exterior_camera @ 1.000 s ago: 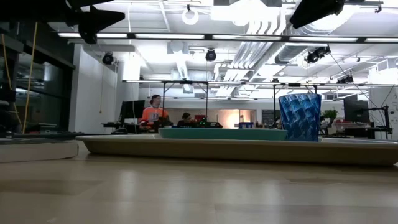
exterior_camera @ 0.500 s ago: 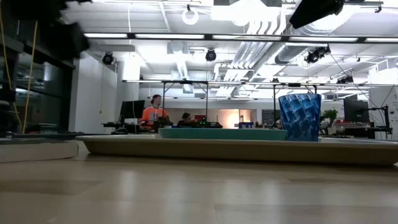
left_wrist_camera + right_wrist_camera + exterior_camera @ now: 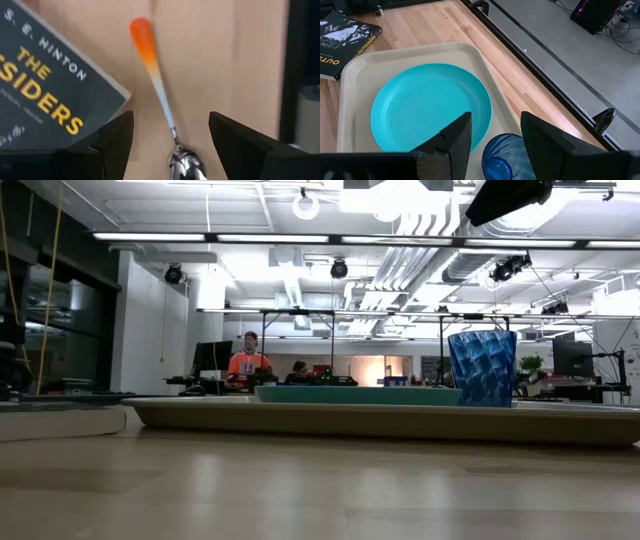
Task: Pick and place plate/cup/fork/spoon on tray
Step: Put the orange spoon on the gray serving tray
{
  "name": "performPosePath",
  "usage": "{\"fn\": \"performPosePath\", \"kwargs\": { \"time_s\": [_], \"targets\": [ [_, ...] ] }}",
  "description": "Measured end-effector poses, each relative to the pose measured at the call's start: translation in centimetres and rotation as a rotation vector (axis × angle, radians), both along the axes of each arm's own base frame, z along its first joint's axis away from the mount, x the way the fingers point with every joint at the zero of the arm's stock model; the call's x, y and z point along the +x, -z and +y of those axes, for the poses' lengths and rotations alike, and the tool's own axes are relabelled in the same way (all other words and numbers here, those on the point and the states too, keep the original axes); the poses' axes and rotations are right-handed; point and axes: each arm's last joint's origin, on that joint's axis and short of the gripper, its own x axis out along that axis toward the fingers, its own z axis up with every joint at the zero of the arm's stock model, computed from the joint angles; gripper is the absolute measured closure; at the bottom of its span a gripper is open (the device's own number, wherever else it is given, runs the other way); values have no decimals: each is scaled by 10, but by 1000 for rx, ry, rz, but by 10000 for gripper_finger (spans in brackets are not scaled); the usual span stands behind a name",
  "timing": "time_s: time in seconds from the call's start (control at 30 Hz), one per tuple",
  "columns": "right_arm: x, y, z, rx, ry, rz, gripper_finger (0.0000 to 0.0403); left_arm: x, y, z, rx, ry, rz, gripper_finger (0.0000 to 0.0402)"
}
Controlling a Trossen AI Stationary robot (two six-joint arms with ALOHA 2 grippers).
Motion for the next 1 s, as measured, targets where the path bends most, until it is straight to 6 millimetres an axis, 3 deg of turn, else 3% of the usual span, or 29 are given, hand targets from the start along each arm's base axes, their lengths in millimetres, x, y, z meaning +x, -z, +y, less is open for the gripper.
{"fn": "performPosePath", "kwargs": {
  "time_s": [0.37, 0.73, 0.87, 1.0],
  "targets": [
    [0, 0, 0, 0, 0, 0, 240, -5, 32, -22, 81, -72, 78, 161],
    [0, 0, 0, 0, 0, 0, 240, -5, 39, -23, 104, -141, 95, 165],
    [0, 0, 0, 2, 2, -2, 240, -5, 40, -23, 103, -158, 99, 200],
    [0, 0, 0, 7, 6, -6, 240, -4, 40, -22, 101, -164, 103, 264]
  ]
}}
